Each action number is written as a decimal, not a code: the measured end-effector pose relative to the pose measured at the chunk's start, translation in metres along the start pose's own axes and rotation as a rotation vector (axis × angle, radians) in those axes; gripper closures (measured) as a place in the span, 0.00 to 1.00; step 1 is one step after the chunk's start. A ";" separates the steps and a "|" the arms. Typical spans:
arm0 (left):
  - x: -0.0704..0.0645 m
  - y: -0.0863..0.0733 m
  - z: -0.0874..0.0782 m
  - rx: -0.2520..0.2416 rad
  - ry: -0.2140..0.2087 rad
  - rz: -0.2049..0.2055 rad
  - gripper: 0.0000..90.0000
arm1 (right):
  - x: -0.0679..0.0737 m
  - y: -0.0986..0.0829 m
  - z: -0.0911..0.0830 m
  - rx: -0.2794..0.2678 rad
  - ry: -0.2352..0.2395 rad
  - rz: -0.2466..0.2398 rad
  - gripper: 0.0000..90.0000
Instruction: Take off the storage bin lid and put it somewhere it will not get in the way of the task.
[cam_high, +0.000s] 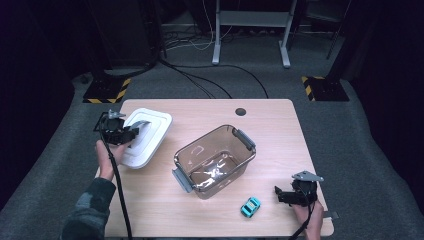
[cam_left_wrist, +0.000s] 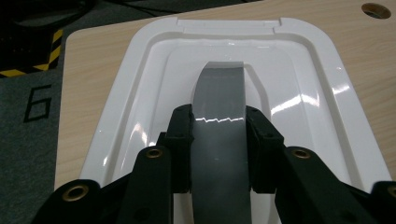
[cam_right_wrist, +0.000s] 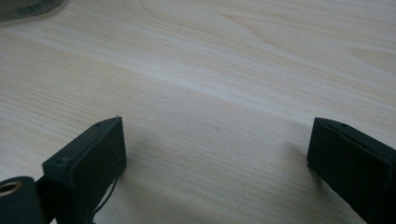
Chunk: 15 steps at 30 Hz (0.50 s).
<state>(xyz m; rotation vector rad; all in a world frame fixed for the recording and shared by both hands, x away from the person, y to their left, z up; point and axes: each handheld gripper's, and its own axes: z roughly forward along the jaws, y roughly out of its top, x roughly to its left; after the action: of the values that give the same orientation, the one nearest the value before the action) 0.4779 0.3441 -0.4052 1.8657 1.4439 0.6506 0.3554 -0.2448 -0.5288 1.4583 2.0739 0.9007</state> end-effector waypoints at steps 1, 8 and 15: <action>0.002 -0.001 0.001 0.009 -0.004 0.002 0.74 | 0.000 0.000 0.000 0.000 0.000 0.000 0.04; 0.003 -0.006 0.006 0.016 0.004 -0.016 0.74 | 0.000 0.000 0.000 0.000 0.000 0.000 0.04; 0.003 -0.014 0.012 0.031 0.013 -0.042 0.74 | 0.000 0.000 0.000 0.000 0.000 0.001 0.04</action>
<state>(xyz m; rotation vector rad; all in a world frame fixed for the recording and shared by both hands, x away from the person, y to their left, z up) 0.4787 0.3467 -0.4240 1.8534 1.5052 0.6240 0.3554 -0.2448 -0.5288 1.4589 2.0731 0.9008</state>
